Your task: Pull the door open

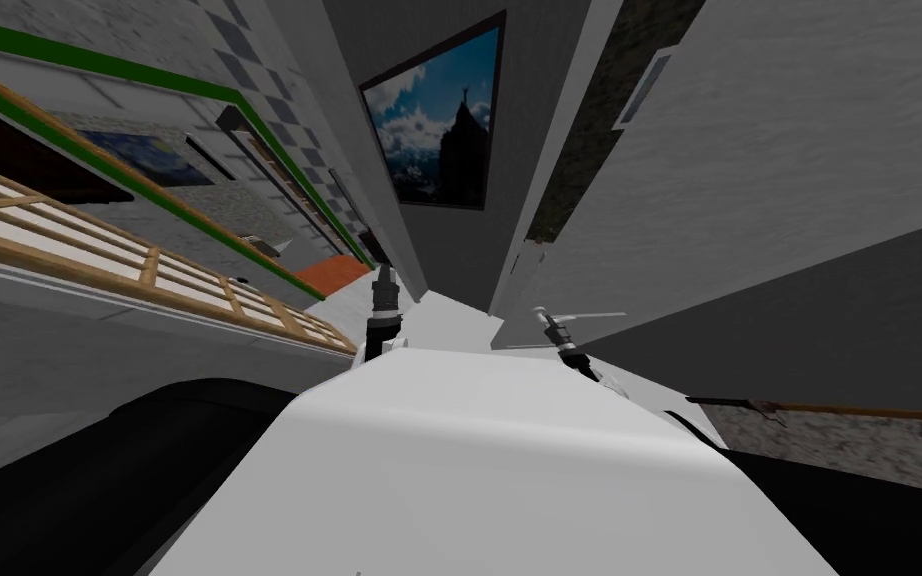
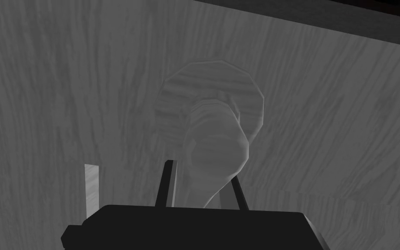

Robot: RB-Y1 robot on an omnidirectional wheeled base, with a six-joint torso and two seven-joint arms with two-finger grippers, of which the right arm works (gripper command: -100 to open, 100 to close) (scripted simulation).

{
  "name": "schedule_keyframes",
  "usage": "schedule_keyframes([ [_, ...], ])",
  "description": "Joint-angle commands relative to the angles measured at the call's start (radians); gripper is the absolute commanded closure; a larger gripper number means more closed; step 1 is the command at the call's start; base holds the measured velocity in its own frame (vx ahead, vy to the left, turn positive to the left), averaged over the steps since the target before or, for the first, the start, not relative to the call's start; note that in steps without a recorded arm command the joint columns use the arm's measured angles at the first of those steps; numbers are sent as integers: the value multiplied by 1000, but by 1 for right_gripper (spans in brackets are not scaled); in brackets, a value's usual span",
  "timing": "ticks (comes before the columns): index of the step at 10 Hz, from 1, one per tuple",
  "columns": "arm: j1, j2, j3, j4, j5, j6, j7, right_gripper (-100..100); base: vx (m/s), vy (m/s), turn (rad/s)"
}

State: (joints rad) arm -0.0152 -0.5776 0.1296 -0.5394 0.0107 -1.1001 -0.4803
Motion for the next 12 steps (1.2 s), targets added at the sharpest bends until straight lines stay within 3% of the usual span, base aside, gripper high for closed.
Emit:
schedule_keyframes([
  [1, 21, -11, 2, -4, 0, -26, -5, 100, -201, -140, 172],
  [3, 36, -24, 5, 7, 0, -60, -14, 100, -228, -94, 183],
  [4, 28, -18, 8, 9, 2, -48, -14, 100, -85, -39, 22],
  [5, 37, -22, 11, 22, 2, -73, -18, 100, -140, -64, 225],
  [12, 67, -44, 14, 54, -3, -149, -28, 100, -189, -96, 165],
])
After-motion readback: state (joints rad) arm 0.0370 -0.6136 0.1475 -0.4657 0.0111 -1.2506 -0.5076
